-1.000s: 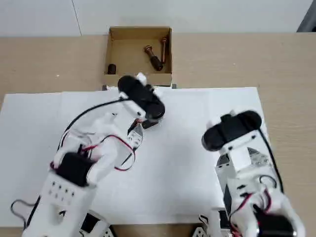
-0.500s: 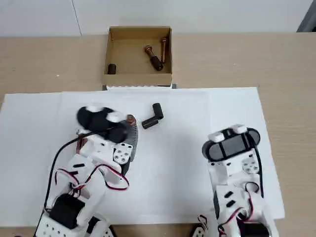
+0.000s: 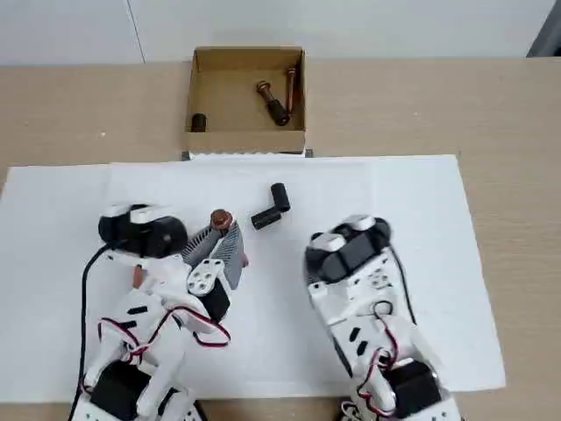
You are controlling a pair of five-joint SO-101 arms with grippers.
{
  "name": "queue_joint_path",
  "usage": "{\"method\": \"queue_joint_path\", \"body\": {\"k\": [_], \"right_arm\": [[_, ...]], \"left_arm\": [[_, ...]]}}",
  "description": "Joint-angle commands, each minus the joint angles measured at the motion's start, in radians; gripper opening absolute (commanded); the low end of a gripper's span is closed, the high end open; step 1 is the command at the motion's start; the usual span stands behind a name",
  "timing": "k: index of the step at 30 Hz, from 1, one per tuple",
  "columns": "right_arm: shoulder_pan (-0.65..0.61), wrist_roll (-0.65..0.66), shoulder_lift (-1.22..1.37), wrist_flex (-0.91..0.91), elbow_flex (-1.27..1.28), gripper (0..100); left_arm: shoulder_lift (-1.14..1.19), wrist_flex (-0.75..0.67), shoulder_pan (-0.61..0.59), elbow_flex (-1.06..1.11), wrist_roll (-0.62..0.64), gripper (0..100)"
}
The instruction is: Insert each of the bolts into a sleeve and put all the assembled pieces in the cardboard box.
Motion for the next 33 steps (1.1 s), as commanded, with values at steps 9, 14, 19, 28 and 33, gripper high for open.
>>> {"method": "queue_joint_path", "body": {"k": [9, 14, 19, 28, 33], "right_arm": [[-0.114, 0.084, -0.010, -0.105, 0.071, 0.2], [-0.124, 0.137, -0.010, -0.111, 0.092, 0.2], [-0.147, 0.161, -0.010, -0.133, 0.089, 0.2], [-0.213, 0.161, -0.010, -0.191, 0.089, 0.2], [-0.213, 0.195, -0.010, -0.206, 0.089, 0.2]], "left_arm": [[-0.110, -0.032, 0.005, 0.019, 0.146, 0], [-0.110, -0.087, 0.006, 0.019, 0.193, 0], [-0.109, -0.161, 0.009, 0.027, 0.195, 0], [-0.109, -0.167, 0.011, 0.076, 0.201, 0], [-0.109, -0.167, 0.011, 0.087, 0.212, 0]]}}
